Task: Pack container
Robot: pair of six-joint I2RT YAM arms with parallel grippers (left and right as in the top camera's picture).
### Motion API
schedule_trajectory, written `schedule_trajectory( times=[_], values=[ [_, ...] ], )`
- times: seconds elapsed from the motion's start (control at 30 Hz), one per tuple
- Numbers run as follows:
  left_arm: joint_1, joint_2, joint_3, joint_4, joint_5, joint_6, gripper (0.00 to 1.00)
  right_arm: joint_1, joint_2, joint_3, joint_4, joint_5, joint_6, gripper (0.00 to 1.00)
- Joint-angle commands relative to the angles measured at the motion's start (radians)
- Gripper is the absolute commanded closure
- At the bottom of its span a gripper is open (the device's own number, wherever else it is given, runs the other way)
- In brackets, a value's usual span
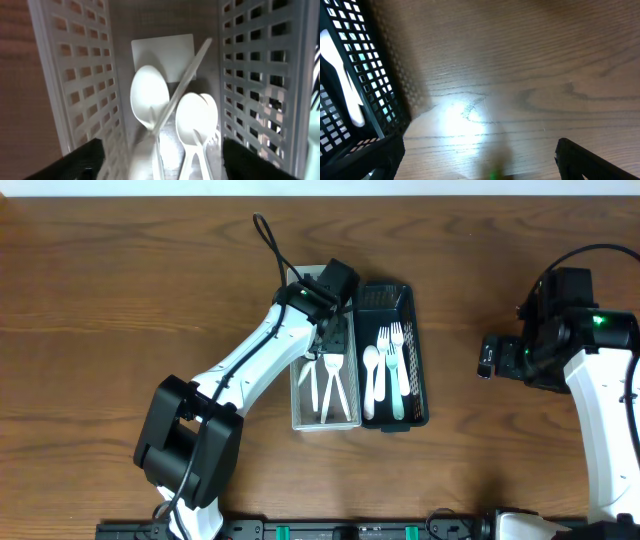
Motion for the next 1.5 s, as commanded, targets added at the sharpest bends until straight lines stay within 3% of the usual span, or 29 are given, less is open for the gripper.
schedule_trajectory(
  times=[0.0,0.1,0.37,0.57,0.77,0.93,1.1,1.2,1.47],
  values=[
    [-0.002,-0.007,0.012,-0.002,-0.001,0.048,0.12,-0.009,-0.003,0.002,0.005,-0.004,-0.015,0.01],
    [-0.005,-0.049,0.012,-0.003,-0.019,0.108,0.04,-0.008,-0.003,0.002,0.023,-0.004,-0.014,0.01],
    [0.056,-0.278,0.012,0.029,-0.258,0.115,0.02,0.059,-0.003,0.002,0.196,-0.004,-0.014,0.01],
    [0.253,-0.333,0.012,0.112,-0.256,0.122,0.02,0.162,0.004,0.002,0.531,-0.004,-0.018,0.01],
    [0.423,-0.287,0.011,0.295,-0.251,0.156,0.02,0.183,0.060,0.002,0.842,-0.003,-0.068,0.01],
    [0.512,-0.258,0.011,0.325,-0.252,0.156,0.02,0.170,0.087,0.002,0.846,0.059,-0.097,0.01],
    [0.562,-0.262,0.008,0.217,-0.252,0.178,0.02,0.135,0.083,0.000,0.797,0.106,-0.163,0.01],
    [0.565,-0.287,-0.040,0.227,-0.249,0.178,0.02,0.131,0.065,-0.017,0.776,0.108,-0.208,0.01],
    [0.534,-0.499,-0.315,0.382,-0.245,0.177,0.02,0.132,-0.145,-0.290,0.803,0.117,-0.209,0.01]
  ],
)
